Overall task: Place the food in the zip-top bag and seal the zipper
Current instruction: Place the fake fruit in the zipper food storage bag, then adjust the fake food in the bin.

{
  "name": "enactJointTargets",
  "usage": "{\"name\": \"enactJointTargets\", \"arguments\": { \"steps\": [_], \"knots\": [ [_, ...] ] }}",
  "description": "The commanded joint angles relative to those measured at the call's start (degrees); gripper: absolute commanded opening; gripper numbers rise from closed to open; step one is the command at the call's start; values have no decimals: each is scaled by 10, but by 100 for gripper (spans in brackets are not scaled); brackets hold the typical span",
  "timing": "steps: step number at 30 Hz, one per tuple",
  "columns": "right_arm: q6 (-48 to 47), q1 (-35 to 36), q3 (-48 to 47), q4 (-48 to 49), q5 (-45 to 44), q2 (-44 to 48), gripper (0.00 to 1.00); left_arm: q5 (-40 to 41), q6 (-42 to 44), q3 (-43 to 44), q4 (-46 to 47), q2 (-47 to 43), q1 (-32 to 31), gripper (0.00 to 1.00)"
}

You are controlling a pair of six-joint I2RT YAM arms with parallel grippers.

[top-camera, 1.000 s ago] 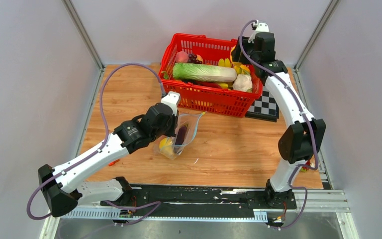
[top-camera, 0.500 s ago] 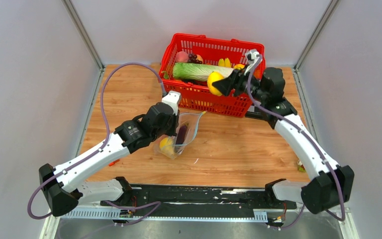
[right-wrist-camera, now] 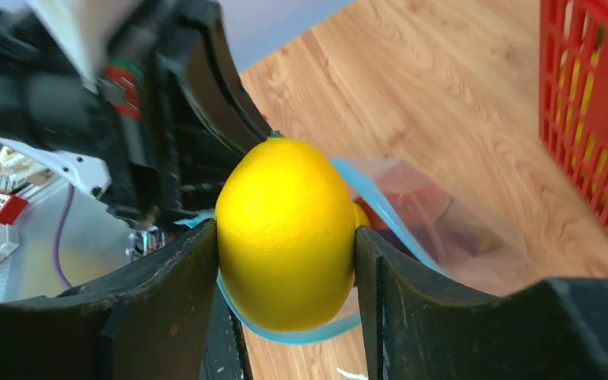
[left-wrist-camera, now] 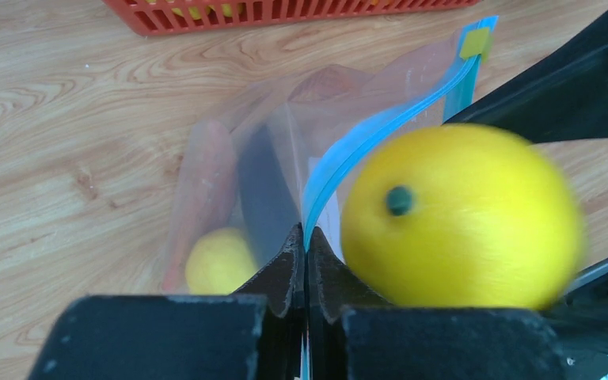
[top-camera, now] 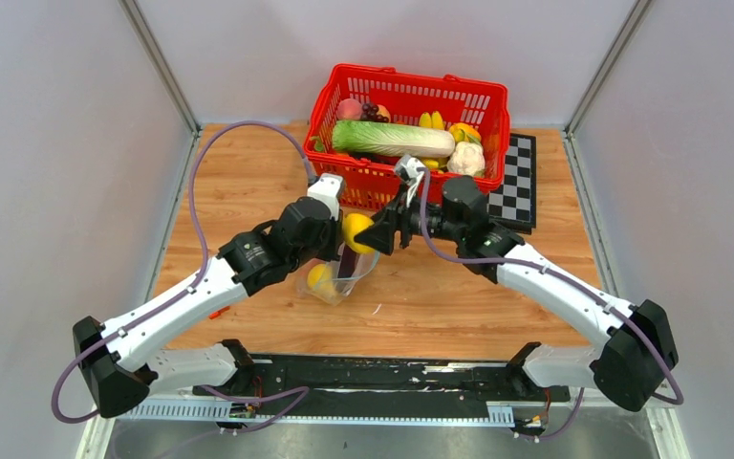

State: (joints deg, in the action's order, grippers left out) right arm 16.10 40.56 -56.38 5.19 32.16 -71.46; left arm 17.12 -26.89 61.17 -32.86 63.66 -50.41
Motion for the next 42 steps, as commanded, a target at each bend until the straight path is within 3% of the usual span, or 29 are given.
{"name": "enactJointTargets", "arguments": {
  "steps": [1,6,13,20,23,29,34,39,42],
  "knots": [
    [-19,17,25,10,-23,-8,25,6,-17,-5,33,-21,1,0],
    [-32,21,18,-13,-76,-23,25,2,-19,-6,41,-24,1,0],
    [-49,39,-37,-101,-231,-45,33,2,-23,-11,47,-37,1,0],
    [-14,39,-51,-81,-171,-32,71,22,-23,-14,46,-44,1,0],
    [1,39,-53,-82,-142,-23,77,33,-25,-16,45,-47,1,0],
    [-2,40,-38,-110,-169,14,78,43,-23,-19,46,-51,1,0],
    [-37,37,-35,-120,-269,61,78,48,-21,-22,46,-53,1,0],
    [-97,6,-143,-236,-400,31,77,45,-22,-25,44,-57,0,0],
    [-103,-55,-203,-284,-385,-17,75,48,-21,-30,45,-62,1,0]
  ]
}}
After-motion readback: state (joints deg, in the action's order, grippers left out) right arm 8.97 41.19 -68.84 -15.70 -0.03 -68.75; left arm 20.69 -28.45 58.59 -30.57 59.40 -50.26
